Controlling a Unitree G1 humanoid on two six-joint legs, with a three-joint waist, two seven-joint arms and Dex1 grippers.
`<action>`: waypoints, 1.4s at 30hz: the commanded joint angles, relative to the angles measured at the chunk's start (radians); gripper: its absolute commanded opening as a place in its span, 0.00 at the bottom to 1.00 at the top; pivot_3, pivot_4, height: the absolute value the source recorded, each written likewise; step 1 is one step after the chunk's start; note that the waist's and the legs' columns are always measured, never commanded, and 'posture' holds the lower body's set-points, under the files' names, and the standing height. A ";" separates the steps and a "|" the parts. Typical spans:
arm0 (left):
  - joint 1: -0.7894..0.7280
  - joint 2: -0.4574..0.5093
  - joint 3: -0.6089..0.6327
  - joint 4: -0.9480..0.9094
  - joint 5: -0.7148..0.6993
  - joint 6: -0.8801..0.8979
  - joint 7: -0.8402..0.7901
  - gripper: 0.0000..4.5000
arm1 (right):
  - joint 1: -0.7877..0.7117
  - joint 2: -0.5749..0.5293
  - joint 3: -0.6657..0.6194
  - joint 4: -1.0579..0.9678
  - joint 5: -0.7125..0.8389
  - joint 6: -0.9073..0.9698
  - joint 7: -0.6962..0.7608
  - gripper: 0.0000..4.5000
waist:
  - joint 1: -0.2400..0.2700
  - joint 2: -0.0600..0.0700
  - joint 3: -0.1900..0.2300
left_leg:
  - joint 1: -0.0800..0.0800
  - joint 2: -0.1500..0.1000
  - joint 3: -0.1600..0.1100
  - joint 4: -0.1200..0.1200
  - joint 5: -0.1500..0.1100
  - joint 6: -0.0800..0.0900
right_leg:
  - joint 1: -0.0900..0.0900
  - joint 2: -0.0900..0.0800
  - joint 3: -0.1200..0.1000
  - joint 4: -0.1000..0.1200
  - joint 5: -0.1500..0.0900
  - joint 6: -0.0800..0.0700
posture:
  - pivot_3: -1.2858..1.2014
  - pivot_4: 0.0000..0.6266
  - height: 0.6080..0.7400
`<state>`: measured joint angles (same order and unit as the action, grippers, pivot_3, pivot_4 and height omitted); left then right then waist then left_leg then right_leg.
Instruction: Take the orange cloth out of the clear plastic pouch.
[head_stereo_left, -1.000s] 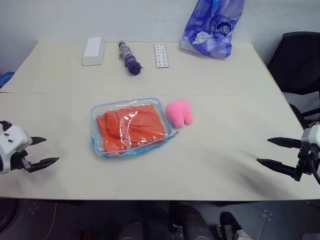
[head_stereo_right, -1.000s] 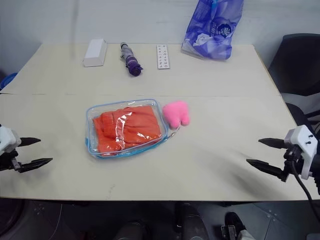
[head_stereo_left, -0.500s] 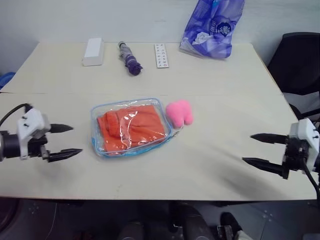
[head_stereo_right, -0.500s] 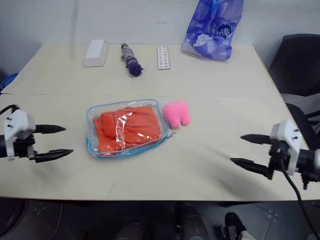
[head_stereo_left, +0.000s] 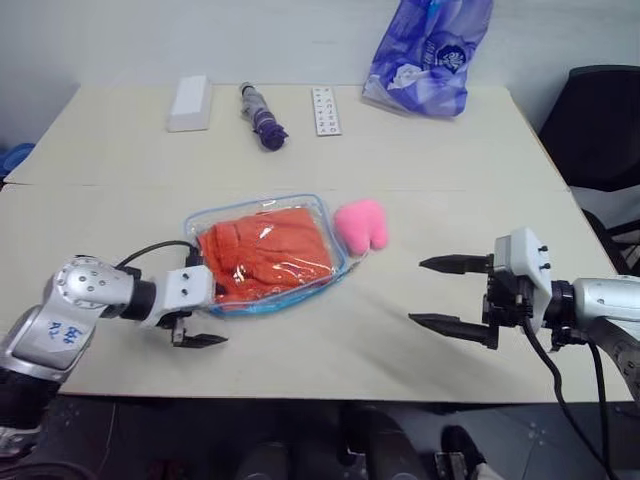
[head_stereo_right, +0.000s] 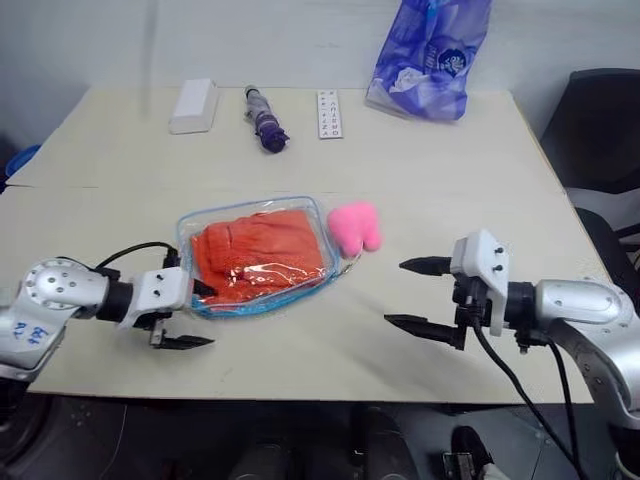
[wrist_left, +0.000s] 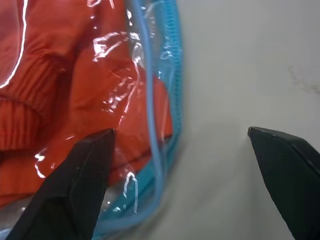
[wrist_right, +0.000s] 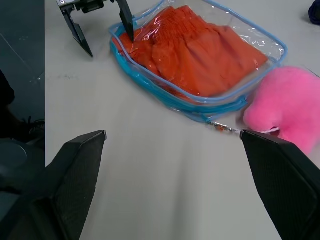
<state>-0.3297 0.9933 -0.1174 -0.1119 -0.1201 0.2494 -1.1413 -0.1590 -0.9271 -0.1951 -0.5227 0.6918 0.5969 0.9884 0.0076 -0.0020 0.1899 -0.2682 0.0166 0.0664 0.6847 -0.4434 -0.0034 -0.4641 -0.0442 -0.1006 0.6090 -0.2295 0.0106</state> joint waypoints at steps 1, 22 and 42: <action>-0.022 -0.010 -0.017 0.039 0.046 -0.046 0.012 0.72 | 0.005 0.002 -0.019 -0.053 0.017 0.004 -0.017 1.00 | 0.003 0.000 0.000 | 0.000 0.000 0.000 0.000 0.000 0.000 | 0.000 0.000 0.000 0.000 0.000 0.000 | 0.52 0.24 1.00; -0.239 -0.067 -0.067 0.545 0.088 -0.800 -0.228 0.00 | 0.011 0.017 0.002 0.010 -0.070 -0.023 -0.057 1.00 | 0.012 0.000 0.000 | 0.000 0.000 0.000 0.001 0.000 0.001 | 0.000 0.000 -0.001 0.002 0.000 0.000 | 0.52 0.24 1.00; -0.102 -0.008 0.138 0.054 -0.202 -0.030 -0.190 0.89 | -0.512 0.342 0.281 0.759 -0.335 -0.079 -0.116 0.92 | -0.014 0.000 0.000 | -0.005 0.002 -0.004 0.010 0.000 0.002 | -0.004 -0.001 -0.004 0.007 0.000 0.000 | 0.52 0.24 1.00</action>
<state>-0.4379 0.9641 -0.0197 -0.0078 -0.2840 0.1706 -1.3460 -0.6520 -0.5828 0.0868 0.2206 0.3660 0.5449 0.8444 -0.0059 -0.0024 0.1896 -0.2746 0.0185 0.0622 0.6962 -0.4437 -0.0009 -0.4690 -0.0453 -0.1050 0.6163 -0.2291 0.0107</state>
